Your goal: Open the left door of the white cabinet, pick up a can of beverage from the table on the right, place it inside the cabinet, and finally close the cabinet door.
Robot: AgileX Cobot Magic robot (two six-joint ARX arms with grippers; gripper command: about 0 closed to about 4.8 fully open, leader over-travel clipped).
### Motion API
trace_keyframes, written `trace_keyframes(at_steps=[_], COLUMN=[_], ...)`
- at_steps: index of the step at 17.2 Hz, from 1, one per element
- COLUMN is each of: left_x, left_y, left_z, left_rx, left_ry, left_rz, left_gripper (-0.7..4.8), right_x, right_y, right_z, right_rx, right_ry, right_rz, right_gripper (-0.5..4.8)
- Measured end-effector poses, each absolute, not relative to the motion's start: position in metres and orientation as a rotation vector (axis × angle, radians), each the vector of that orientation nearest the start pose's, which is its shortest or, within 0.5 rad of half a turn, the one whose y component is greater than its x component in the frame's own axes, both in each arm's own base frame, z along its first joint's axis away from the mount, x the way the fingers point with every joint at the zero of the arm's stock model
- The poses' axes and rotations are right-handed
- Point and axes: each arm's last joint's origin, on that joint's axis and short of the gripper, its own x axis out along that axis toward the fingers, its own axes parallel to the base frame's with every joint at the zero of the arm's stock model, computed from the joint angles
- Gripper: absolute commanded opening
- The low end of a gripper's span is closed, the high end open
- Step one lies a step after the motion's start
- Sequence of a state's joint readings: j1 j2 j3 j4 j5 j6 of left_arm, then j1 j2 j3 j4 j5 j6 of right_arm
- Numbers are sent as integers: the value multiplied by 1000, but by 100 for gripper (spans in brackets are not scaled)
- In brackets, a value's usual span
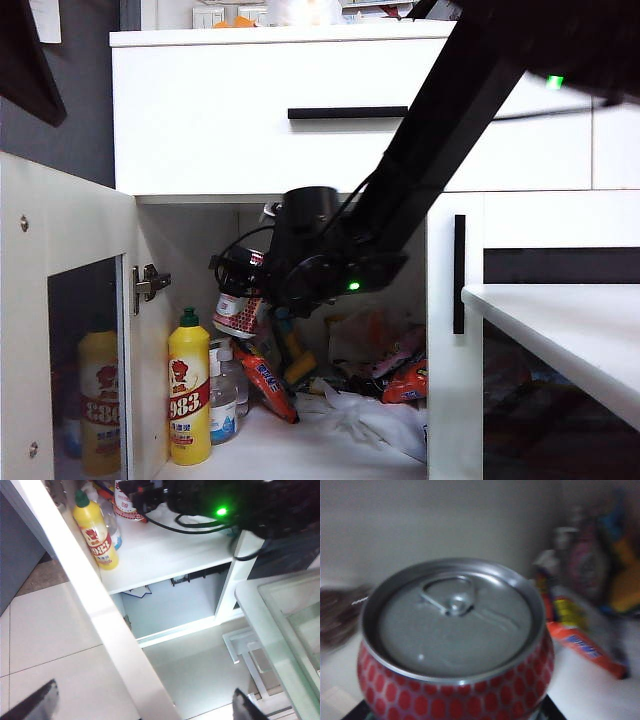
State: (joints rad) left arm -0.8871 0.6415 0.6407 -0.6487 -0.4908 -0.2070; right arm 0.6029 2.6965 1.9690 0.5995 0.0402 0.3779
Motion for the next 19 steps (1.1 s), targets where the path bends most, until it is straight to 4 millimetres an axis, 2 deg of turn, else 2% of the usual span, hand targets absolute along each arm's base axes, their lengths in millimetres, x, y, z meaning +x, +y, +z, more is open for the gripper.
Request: trace_keyframes(at_steps=[3,7,17,19], left_x=[88,84,72,72], left_y=[-87,-81,-64,-64], left_z=[267,266,268,268], left_rx=[208,223,208,210], left_ry=[530,539,519,521], left_rz=[-326,-311,-276,-275], left_gripper=[479,479,479,479], right_x=[481,483,484,483], right_y=[328,328,330,331], right_z=[75,80,82,79], right_rx=[323,263,229,288], right_ry=[245,166,124,111], right_rz=[422,273,198,188], right_gripper=[229,229,229,228])
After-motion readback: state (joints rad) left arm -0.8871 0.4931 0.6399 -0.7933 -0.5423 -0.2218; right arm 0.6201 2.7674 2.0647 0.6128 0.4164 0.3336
